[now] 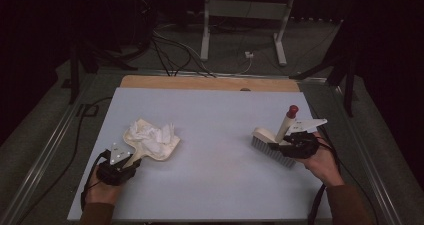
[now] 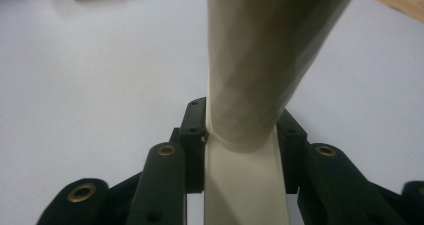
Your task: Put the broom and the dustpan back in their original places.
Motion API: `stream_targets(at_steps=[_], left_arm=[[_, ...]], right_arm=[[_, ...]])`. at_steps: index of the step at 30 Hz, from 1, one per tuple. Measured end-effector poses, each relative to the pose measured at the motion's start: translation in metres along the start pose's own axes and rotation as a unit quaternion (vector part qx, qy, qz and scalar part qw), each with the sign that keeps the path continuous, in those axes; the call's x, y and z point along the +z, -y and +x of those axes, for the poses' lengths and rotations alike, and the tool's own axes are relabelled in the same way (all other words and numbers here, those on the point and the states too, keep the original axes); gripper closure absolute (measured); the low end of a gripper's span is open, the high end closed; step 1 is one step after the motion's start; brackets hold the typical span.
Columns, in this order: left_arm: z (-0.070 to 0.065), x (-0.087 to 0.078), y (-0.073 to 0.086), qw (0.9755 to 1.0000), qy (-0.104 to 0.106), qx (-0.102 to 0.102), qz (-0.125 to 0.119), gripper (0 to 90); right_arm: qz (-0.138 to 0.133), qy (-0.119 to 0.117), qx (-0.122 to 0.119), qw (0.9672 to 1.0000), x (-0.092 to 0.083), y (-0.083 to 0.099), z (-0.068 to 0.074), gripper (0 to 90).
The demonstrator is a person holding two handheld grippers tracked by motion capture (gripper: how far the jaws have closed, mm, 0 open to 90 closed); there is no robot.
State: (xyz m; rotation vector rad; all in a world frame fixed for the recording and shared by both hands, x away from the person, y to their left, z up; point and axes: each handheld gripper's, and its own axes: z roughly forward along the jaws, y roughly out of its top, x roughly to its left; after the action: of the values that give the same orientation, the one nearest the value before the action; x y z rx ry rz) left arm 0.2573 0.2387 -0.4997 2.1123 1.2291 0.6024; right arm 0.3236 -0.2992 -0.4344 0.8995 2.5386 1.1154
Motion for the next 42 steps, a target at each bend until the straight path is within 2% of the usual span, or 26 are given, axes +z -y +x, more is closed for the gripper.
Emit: stream_targets(at_steps=[6, 16, 29, 34, 42], left_arm=[[-0.001, 0.001, 0.0, 0.9999, -0.006, -0.009, 0.001, 66.8], [0.0, 0.002, 0.0, 0.9999, -0.006, -0.007, 0.002, 66.8], [0.0, 0.001, 0.001, 0.9996, -0.019, -0.018, 0.001, 66.8], [0.0, 0.002, 0.003, 0.9995, -0.025, -0.021, 0.005, 66.8], [-0.003, 0.004, 0.002, 0.9986, -0.037, -0.037, 0.005, 66.8]], right_arm=[[0.013, -0.008, -0.003, 0.9999, -0.003, 0.009, -0.001, 66.7], [0.025, -0.019, -0.009, 0.9995, -0.008, 0.019, -0.005, 66.7], [0.033, -0.022, 0.002, 0.9992, -0.011, 0.03, -0.015, 66.7], [0.035, -0.027, 0.001, 0.999, -0.011, 0.033, -0.015, 66.7], [0.038, -0.032, -0.004, 0.9988, -0.009, 0.032, -0.013, 66.7]])
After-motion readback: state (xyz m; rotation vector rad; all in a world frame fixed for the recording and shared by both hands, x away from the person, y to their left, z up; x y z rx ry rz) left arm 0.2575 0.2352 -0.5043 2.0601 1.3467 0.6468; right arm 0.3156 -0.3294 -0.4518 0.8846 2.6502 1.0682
